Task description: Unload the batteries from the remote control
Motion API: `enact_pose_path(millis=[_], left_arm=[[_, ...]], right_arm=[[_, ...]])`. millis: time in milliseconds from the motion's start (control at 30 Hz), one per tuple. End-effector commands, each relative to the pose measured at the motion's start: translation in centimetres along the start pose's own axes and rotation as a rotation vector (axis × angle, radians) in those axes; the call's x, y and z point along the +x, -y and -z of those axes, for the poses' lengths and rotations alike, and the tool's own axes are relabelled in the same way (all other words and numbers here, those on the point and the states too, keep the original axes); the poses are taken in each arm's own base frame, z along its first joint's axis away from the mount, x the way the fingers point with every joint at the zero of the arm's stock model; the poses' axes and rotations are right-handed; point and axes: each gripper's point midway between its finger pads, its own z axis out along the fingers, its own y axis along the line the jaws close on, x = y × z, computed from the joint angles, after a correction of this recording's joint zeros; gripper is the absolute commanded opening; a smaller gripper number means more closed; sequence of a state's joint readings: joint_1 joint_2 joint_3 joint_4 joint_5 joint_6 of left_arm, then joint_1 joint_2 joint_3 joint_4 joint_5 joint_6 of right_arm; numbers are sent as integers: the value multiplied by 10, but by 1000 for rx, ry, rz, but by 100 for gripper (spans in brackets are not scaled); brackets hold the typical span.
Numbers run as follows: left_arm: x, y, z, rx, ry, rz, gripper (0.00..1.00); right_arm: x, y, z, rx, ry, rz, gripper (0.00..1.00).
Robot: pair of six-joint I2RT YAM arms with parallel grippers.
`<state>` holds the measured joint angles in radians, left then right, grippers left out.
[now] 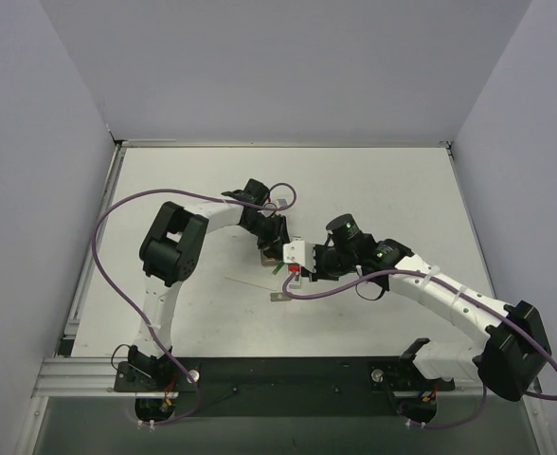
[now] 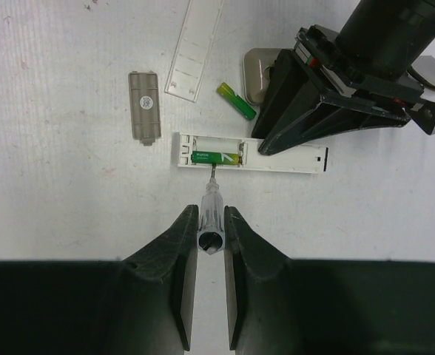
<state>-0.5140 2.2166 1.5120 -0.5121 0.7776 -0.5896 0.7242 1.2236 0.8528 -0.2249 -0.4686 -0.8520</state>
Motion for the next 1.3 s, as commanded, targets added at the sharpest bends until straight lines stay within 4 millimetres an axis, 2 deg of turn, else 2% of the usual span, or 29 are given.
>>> enact_pose_path(millis=[0,167,367,467,667,700,1100,1267], left_arm=[[-6,-5,-4,-14,4,-7,36],[-6,-4,-4,-8,3,-4,35],[-2,-10,-8,-12,-14,15,35],[-2,-9,-8,-7,-16,17,35],[-2,-11,-8,-15,-15,21,35],[-2,-12,-9,-15,-16,24,35],[-2,-11,-8,-17,-13,26,35],[0,-14,-8,-24,-15,31,35]], right_arm=[[1,-2,-7,-36,-30,29,0],[10,-7,-13,-41,-46,8,0],[9,-7,-15,-23,16,-29,0],[17,-11,-16,-21,29,-63,0],[28,-5,-5,52,76,-140,0],[34,-10,-6,51,71,-151,0],[29,-4,-3,113,179,-227,0],[35,-6,-3,148,225,-289,0]])
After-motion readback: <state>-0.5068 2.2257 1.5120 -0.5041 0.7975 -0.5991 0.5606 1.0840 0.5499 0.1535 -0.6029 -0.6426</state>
